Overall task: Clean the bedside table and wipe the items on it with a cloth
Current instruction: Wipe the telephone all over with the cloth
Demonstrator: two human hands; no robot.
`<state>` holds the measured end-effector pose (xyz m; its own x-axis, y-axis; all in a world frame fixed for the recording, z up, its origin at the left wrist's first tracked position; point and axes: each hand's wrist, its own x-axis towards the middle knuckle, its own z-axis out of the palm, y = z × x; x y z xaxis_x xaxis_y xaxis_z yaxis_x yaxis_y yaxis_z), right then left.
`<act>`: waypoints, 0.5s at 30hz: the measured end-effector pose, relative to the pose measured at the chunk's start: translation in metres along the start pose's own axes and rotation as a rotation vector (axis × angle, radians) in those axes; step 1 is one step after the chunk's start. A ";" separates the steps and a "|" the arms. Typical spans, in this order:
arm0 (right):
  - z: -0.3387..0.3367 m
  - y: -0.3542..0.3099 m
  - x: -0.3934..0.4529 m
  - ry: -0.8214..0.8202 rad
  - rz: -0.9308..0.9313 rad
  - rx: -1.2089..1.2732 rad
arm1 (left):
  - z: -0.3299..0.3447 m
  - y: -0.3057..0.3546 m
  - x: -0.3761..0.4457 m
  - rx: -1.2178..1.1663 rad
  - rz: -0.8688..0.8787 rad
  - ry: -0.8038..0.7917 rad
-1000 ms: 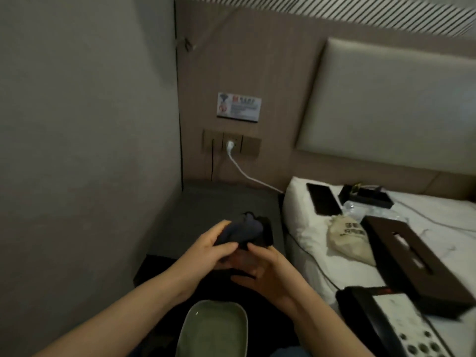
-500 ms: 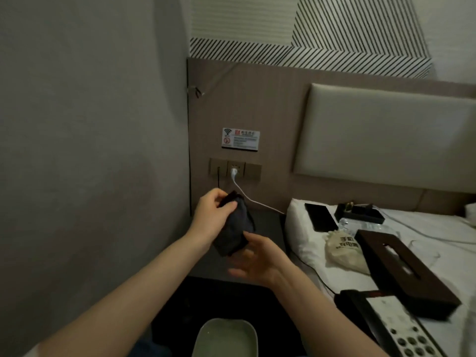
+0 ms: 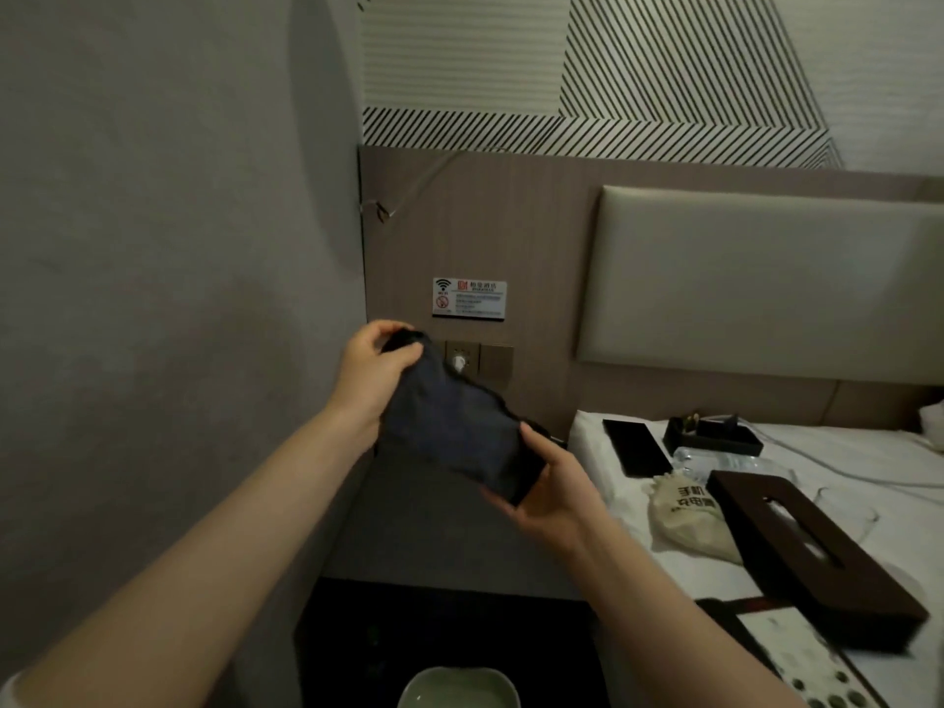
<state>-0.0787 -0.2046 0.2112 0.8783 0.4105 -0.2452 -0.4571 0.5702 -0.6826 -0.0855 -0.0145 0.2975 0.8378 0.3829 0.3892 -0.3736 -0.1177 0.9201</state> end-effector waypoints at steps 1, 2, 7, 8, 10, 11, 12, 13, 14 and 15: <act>0.001 -0.008 0.000 0.017 -0.017 -0.047 | -0.005 -0.010 -0.001 0.043 -0.013 0.025; 0.001 -0.016 -0.001 0.032 -0.033 -0.086 | -0.009 -0.019 -0.002 0.077 -0.027 0.037; -0.003 -0.040 0.002 0.052 -0.070 -0.196 | -0.020 -0.038 -0.008 0.164 -0.040 0.046; -0.004 -0.041 0.002 0.062 -0.062 -0.191 | -0.021 -0.036 -0.007 0.157 -0.029 0.053; -0.008 -0.043 0.002 0.087 -0.061 -0.180 | -0.023 -0.031 -0.006 0.097 -0.024 0.043; -0.011 -0.045 0.001 0.092 -0.071 -0.189 | -0.023 -0.030 -0.006 0.046 -0.031 0.023; -0.013 -0.048 0.000 0.092 -0.081 -0.201 | -0.023 -0.031 -0.006 -0.014 -0.044 0.001; -0.015 -0.053 -0.001 0.083 -0.093 -0.210 | -0.023 -0.032 -0.006 -0.068 -0.060 -0.012; -0.016 -0.059 -0.003 0.067 -0.100 -0.217 | -0.023 -0.035 -0.007 -0.108 -0.077 -0.016; -0.015 -0.065 -0.005 0.042 -0.103 -0.227 | -0.025 -0.038 -0.008 -0.133 -0.090 -0.014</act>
<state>-0.0514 -0.2549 0.2464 0.9258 0.3260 -0.1913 -0.3257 0.4313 -0.8414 -0.0877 0.0094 0.2587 0.8756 0.3732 0.3068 -0.3452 0.0389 0.9377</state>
